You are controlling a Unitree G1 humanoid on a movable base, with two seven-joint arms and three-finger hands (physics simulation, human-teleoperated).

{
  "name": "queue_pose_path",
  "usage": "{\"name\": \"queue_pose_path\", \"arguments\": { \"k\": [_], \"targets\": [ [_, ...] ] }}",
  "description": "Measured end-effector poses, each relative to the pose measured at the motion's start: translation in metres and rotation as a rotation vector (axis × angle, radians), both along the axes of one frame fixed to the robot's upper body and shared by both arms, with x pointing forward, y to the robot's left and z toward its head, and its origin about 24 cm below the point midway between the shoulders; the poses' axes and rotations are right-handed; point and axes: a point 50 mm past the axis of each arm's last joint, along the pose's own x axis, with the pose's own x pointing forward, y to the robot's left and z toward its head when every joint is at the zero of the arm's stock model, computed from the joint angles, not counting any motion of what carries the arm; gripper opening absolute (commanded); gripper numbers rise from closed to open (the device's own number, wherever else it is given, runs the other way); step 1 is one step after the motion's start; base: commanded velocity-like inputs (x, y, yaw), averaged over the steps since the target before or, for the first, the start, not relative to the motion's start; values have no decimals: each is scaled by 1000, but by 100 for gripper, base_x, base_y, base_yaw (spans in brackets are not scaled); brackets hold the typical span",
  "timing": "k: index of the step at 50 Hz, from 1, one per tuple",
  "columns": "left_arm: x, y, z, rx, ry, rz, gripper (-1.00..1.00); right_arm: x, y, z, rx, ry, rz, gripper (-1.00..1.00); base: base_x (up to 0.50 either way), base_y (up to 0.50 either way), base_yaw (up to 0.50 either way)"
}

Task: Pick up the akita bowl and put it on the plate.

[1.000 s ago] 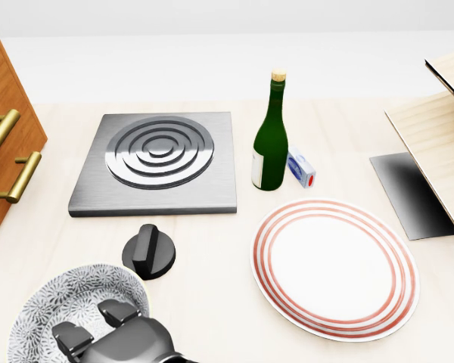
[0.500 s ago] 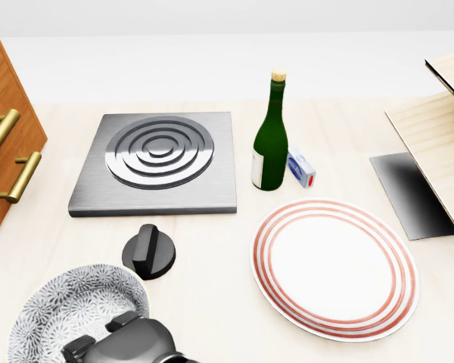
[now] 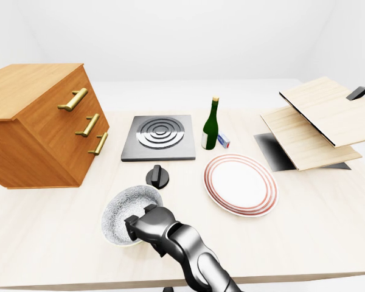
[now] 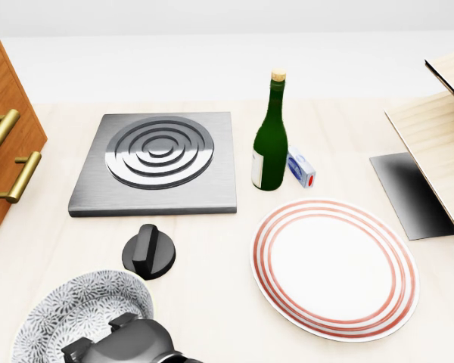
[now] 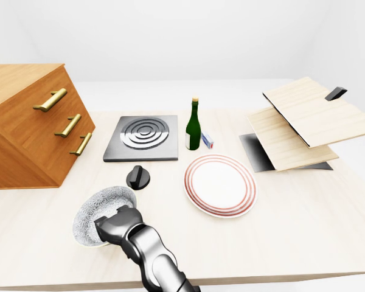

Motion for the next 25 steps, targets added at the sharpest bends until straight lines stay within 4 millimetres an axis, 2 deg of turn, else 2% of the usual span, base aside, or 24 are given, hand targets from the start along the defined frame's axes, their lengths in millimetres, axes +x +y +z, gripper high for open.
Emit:
{"name": "queue_pose_path", "arguments": {
  "k": [13, 25],
  "targets": [
    [0, 0, 0, 0, 0, -2, 100, 1, 0, 1, 7, -1, -1, -100, 0, 0, 0],
    [0, 0, 0, 1, 0, -3, 100, 0, -3, 11, 54, -13, -21, -100, 0, 0, 0]
  ]
}}
